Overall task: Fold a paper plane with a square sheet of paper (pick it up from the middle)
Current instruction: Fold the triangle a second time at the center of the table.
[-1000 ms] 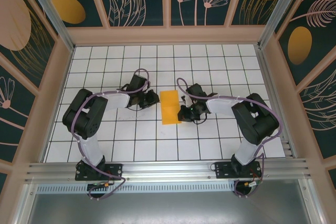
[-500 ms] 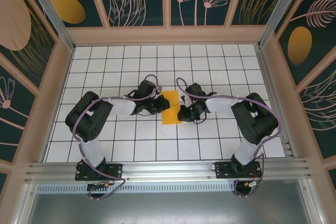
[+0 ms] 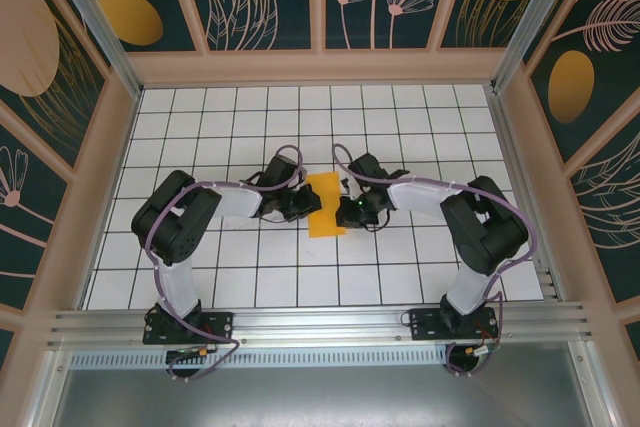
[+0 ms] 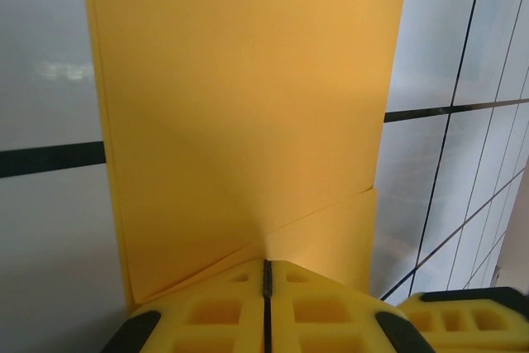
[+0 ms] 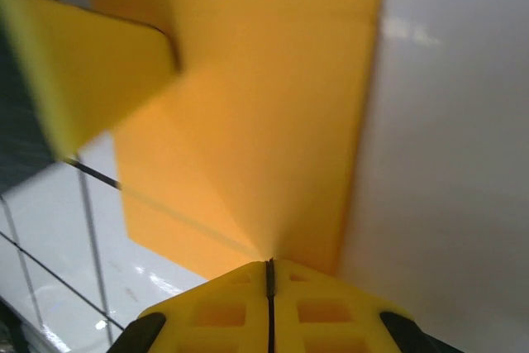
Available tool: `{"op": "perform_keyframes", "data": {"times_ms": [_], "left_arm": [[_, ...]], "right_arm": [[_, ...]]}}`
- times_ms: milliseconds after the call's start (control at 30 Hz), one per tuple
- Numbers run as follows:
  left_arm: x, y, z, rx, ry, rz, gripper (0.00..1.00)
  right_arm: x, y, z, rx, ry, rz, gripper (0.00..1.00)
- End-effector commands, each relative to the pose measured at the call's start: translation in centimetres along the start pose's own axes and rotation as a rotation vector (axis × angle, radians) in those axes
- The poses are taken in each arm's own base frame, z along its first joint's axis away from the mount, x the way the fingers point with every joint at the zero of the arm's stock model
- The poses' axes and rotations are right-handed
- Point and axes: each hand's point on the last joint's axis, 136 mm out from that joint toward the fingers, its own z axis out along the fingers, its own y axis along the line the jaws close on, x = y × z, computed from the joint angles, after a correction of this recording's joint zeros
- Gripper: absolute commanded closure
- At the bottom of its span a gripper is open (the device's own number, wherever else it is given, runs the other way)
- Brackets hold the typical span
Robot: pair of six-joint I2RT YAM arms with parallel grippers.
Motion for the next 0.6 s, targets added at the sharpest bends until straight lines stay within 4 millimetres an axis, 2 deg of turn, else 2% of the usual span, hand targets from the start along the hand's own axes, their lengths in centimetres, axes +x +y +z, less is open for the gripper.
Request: {"op": "perform_keyframes", "data": {"times_ms": [0, 67, 200, 567], "left_arm": [[0.3, 2.9, 0.5, -0.110, 0.003, -0.023, 0.91], [0.4, 3.0, 0.5, -0.112, 0.005, -0.022, 0.90], [0.5, 3.1, 0.5, -0.114, 0.007, -0.026, 0.90], [0.8, 3.5, 0.6, -0.123, 0.015, -0.035, 0.91]], "right_arm": [[-1.8, 2.5, -0.9, -0.075, -0.041, -0.028, 0.91], [-2.0, 3.1, -0.3, -0.111, -0.032, -0.013, 0.92], [-2.3, 2.4, 1.1, -0.095, -0.018, 0.014, 0.93], [-1.8, 1.9, 2.4, -0.096, 0.022, 0.004, 0.93]]}}
